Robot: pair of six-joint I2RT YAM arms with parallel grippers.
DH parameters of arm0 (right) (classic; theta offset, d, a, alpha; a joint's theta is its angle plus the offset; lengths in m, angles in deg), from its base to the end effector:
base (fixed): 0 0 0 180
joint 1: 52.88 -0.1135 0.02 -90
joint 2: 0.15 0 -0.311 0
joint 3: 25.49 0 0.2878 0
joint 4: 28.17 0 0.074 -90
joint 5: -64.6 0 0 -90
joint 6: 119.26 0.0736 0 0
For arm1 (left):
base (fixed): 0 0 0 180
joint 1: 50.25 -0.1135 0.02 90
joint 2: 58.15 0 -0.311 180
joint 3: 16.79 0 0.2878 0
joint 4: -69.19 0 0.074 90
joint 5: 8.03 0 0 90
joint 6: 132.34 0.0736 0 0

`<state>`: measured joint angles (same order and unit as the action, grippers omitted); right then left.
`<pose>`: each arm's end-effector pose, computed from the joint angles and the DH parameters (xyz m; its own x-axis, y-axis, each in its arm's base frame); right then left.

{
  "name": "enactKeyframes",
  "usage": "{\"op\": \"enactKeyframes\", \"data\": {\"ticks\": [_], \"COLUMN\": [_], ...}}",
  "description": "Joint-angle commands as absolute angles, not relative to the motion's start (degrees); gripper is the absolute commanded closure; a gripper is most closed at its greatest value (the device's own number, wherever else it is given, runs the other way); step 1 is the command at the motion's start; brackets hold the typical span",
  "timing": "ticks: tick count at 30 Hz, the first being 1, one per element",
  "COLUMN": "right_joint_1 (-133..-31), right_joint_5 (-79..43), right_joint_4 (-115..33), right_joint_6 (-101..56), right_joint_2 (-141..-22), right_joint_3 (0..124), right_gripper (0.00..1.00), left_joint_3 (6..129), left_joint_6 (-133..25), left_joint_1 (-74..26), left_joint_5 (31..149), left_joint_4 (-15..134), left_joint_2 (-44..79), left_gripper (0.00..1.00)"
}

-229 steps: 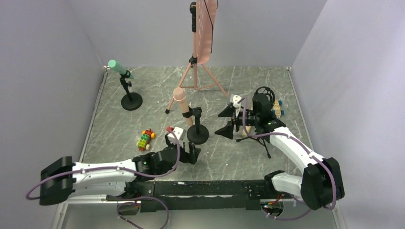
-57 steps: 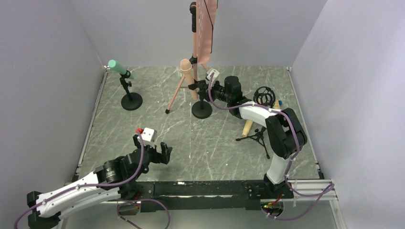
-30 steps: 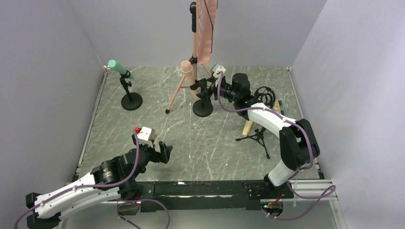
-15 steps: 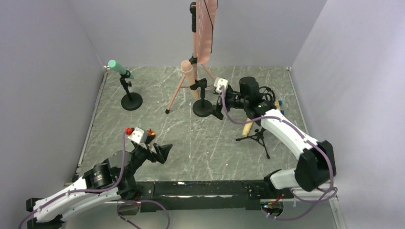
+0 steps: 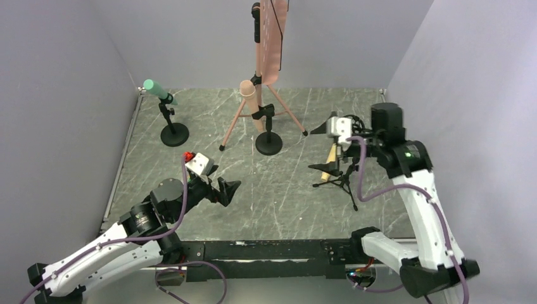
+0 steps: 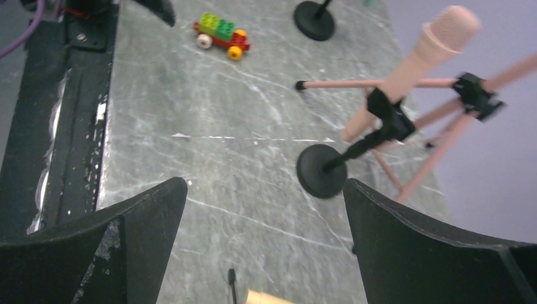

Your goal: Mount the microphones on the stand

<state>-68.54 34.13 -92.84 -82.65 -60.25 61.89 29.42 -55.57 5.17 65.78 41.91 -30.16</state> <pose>0.1843 0.1176 0.4474 0.2905 -0.3413 -0.8939 -0.9442 0.0494 -0.3257 0.1086 -0.1214 0.3267 -0.2322 -0.0504 -0.9714 0.5971 0.7809 -0.1833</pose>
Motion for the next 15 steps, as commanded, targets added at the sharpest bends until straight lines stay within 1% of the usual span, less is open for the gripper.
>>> {"op": "enactKeyframes", "data": {"ticks": [1,3,4,8,12,15], "right_joint_1": [-61.7,-57.9,-56.2,-49.0,-42.8,-40.7], "right_joint_5": [36.9,31.2,25.3,12.5,5.5,1.3], "right_joint_4": [-95.6,-94.1,-92.3,-90.3,-90.0,-92.0], "right_joint_6": [-73.3,-66.6,-62.0,-53.8,-49.3,-48.2], "right_joint_2": [-54.3,-52.4,-51.7,-48.4,-45.4,-42.7], "right_joint_3": [67.2,69.3,70.2,69.5,64.9,60.8], "right_gripper": [0.0,0.0,0.0,0.0,0.0,0.0], "left_joint_3": [27.8,27.4,27.2,26.9,26.2,25.7], "left_joint_6": [-56.9,-57.2,-57.2,-57.1,-57.1,-57.3], "left_joint_1": [3.8,3.8,3.7,3.7,3.8,3.7], "left_joint_5": [71.8,72.0,72.0,71.8,72.3,72.8], "left_joint_4": [47.9,47.7,47.4,46.0,45.5,45.0], "left_joint_2": [-31.2,-31.5,-31.8,-32.8,-34.0,-35.0], "left_gripper": [0.01,0.01,0.01,0.01,0.01,0.01]}}
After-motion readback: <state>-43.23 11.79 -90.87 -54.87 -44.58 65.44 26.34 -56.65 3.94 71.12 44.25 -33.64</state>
